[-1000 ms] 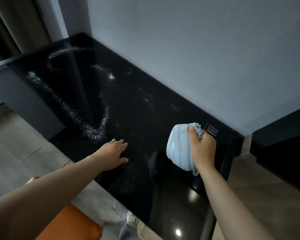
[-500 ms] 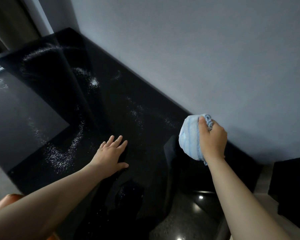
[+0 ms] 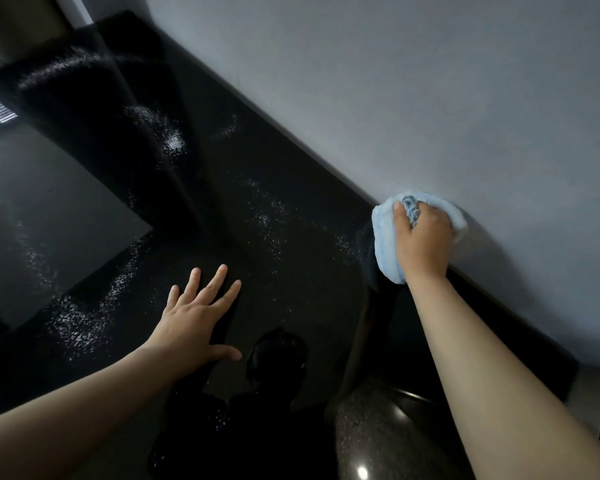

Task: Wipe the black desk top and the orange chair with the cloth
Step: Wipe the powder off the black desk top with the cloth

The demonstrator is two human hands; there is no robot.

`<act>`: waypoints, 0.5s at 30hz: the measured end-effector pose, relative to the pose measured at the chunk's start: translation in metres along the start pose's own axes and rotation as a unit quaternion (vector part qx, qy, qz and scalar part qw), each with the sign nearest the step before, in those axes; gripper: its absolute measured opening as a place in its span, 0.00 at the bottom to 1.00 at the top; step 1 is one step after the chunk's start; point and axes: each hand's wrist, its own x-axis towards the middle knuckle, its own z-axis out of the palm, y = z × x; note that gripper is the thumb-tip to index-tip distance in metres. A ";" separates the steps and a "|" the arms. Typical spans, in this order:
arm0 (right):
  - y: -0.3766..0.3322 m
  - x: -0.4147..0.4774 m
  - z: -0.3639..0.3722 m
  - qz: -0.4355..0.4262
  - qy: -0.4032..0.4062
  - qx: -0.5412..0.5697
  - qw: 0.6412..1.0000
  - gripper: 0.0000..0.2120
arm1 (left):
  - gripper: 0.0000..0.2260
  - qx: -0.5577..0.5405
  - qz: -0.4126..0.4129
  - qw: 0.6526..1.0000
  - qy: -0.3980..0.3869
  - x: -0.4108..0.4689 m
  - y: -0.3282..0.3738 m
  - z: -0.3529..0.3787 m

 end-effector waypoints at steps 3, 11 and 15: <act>-0.003 -0.004 0.010 0.022 -0.039 0.022 0.999 0.16 | 0.51 0.003 0.004 1.000 0.002 -0.001 -0.001 0.001; -0.005 0.003 0.011 0.047 -0.126 -0.001 0.991 0.20 | 0.51 0.001 0.005 1.000 0.011 0.001 -0.004 0.004; -0.006 0.000 0.014 0.054 -0.125 0.001 0.991 0.22 | 0.51 0.001 0.003 1.000 0.007 0.001 -0.004 0.005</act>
